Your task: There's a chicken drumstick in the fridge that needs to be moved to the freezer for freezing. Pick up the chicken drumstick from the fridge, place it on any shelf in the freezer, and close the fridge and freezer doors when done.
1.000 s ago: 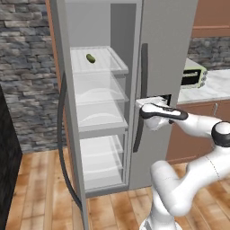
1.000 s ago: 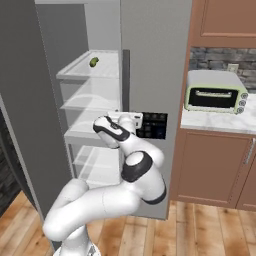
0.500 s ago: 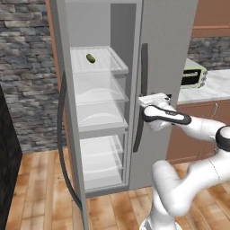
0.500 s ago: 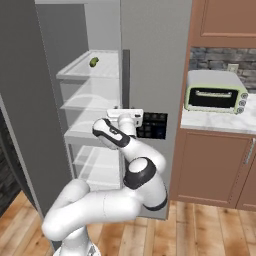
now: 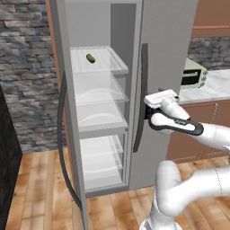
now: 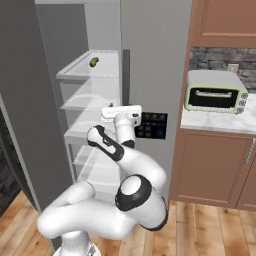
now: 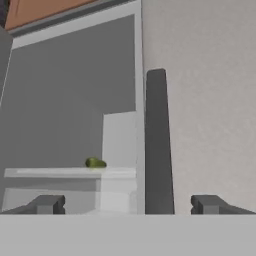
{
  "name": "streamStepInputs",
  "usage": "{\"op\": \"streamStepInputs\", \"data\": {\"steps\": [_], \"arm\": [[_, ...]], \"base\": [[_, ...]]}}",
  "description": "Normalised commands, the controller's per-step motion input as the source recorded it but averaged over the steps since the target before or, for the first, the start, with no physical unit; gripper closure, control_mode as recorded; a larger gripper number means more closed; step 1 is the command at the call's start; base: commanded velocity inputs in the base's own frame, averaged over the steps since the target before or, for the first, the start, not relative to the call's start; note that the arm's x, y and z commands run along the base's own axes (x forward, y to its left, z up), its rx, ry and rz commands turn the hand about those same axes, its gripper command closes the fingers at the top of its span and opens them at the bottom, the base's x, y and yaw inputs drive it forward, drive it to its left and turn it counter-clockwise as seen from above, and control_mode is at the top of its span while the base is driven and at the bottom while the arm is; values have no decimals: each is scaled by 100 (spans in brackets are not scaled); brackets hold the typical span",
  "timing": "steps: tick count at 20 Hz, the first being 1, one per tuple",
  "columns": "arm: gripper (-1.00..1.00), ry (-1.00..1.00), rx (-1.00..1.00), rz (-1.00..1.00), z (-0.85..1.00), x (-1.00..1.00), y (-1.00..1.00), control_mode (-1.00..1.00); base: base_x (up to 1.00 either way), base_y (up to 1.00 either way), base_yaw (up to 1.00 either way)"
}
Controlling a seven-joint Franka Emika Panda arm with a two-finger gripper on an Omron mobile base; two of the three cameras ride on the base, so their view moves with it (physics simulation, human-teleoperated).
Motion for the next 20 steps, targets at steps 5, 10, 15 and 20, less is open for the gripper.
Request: {"op": "streamStepInputs", "data": {"steps": [5,10,15,20], "arm": [[-100,15,0,-1,72,-86,4,-100],[-100,21,4,-8,75,-97,6,-100],[-100,18,1,-8,64,-98,5,-100],[-100,12,-1,-2,77,-75,17,-100]], "base": [[0,0,0],[0,0,0],[0,0,0],[0,0,0]]}}
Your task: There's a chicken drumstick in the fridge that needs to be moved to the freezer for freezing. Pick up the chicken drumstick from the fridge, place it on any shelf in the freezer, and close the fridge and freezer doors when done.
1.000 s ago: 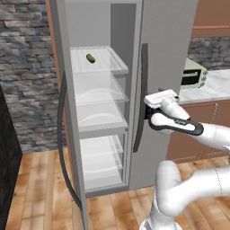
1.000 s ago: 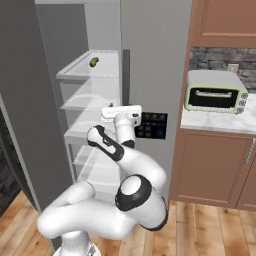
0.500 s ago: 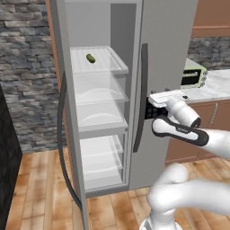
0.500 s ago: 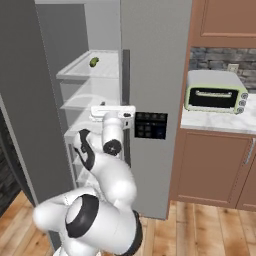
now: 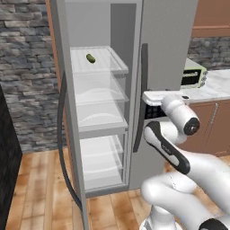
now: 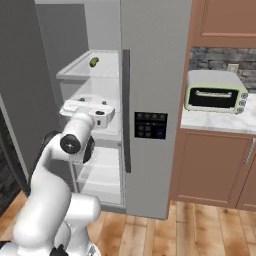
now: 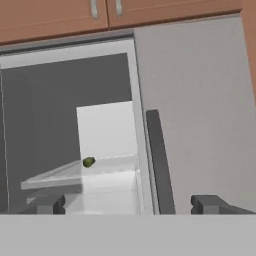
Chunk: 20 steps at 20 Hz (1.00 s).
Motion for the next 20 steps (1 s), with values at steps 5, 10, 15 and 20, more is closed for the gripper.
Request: {"op": "streamStepInputs", "data": {"steps": [5,10,15,20], "arm": [[-100,9,-8,0,84,-74,12,-100],[-100,4,-2,0,6,-78,32,-100],[-100,0,3,-1,-13,-62,47,-100],[-100,0,3,-11,-3,-38,75,-100]], "base": [[0,0,0],[0,0,0],[0,0,0],[0,0,0]]}}
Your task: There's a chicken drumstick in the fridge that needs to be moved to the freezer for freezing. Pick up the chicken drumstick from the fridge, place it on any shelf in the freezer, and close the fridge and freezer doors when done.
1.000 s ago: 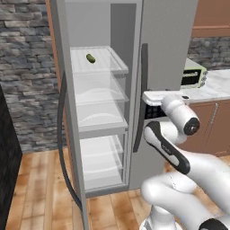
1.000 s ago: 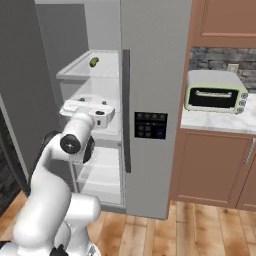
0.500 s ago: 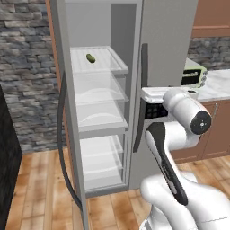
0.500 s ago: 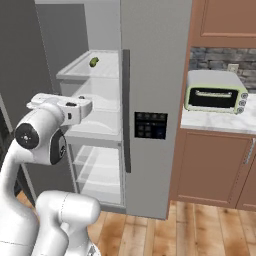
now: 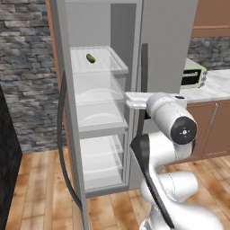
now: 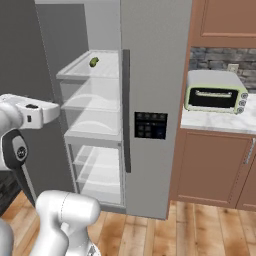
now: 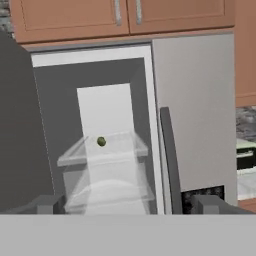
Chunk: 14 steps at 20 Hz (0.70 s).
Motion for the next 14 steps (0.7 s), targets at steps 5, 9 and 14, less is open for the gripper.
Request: {"op": "streamStepInputs", "data": {"steps": [5,9,14], "arm": [[-100,0,5,-11,-12,-42,72,-100],[-100,0,4,-11,-38,-20,80,-100],[-100,0,5,-10,-54,-14,83,-100]], "base": [[0,0,0],[0,0,0],[0,0,0]]}}
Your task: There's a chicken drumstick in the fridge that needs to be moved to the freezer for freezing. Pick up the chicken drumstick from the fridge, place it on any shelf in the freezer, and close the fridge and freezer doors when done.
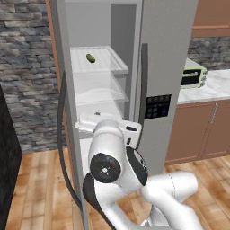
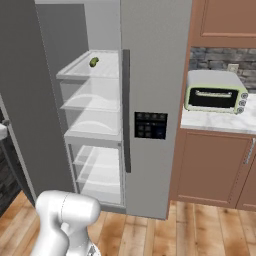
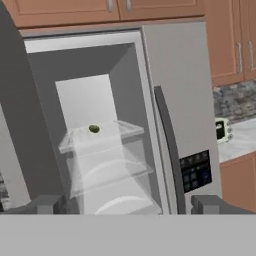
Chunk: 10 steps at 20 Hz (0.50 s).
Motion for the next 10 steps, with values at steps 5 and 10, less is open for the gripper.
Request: {"op": "streamStepInputs", "data": {"steps": [5,10], "arm": [[-100,0,3,-10,-45,-10,72,-100],[-100,0,0,-12,-38,0,72,-100]], "base": [[0,0,0],[0,0,0]]}}
